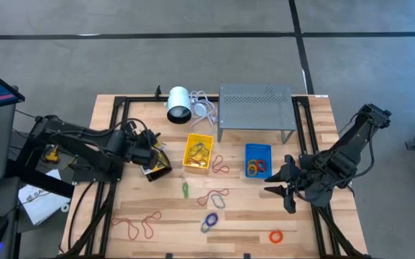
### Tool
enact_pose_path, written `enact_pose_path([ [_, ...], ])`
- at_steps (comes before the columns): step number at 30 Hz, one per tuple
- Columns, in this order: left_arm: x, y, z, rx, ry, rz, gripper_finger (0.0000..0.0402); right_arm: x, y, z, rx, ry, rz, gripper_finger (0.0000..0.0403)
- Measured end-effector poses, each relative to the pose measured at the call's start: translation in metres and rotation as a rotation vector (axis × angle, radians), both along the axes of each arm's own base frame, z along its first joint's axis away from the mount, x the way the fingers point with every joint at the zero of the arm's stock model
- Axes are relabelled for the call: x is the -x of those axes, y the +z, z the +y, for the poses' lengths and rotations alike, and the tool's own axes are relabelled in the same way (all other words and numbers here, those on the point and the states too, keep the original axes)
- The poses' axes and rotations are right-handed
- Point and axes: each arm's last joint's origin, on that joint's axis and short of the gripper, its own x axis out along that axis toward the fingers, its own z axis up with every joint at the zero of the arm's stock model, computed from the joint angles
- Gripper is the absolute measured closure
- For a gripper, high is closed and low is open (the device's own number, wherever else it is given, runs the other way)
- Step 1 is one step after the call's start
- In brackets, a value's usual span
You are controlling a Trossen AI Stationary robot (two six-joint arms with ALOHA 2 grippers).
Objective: Pick & Place Office Desk Supplies
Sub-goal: Put the crayon box into the black basket, then put the green elastic key ring into the blue basket
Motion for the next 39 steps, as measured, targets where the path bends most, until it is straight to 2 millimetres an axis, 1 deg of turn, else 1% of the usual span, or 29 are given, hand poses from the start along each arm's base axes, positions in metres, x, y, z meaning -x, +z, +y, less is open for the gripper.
enact_pose_path([
  [6, 0.001, -0.002, 0.0, 0.003, -0.016, 0.054, 0.0401, 0.0, 0.0, 0.0, 0.0, 0.0, -0.001, 0.0275],
  [15, 0.0, -0.002, -0.001, 0.05, -0.016, 0.043, 0.0401, 0.0, 0.0, 0.0, 0.001, 0.0, 0.0, 0.0275],
  [22, -0.009, -0.003, -0.005, 0.172, -0.055, -0.012, 0.04, 0.0, 0.0, -0.001, 0.014, -0.019, -0.014, 0.0275],
  [25, -0.015, -0.009, -0.003, 0.331, -0.065, -0.032, 0.0392, 0.0, 0.0, -0.001, 0.016, -0.022, -0.016, 0.0275],
  [28, -0.022, -0.025, -0.002, 0.568, -0.081, -0.058, 0.0378, 0.0, 0.0, -0.001, 0.004, -0.028, -0.017, 0.0275],
  [32, -0.035, -0.044, -0.004, 0.76, -0.154, -0.183, 0.0342, 0.0, 0.0, -0.001, -0.014, -0.039, -0.017, 0.0275],
  [35, -0.047, -0.044, -0.008, 0.807, -0.239, -0.322, 0.0303, 0.0, 0.0, -0.001, -0.014, -0.038, -0.017, 0.0275],
  [37, -0.053, -0.041, -0.011, 0.787, -0.332, -0.388, 0.0277, 0.0, 0.0, -0.001, -0.015, -0.037, -0.016, 0.0275],
  [39, -0.058, -0.036, -0.013, 0.731, -0.463, -0.437, 0.0257, 0.0, 0.0, -0.001, -0.015, -0.039, -0.016, 0.0275],
])
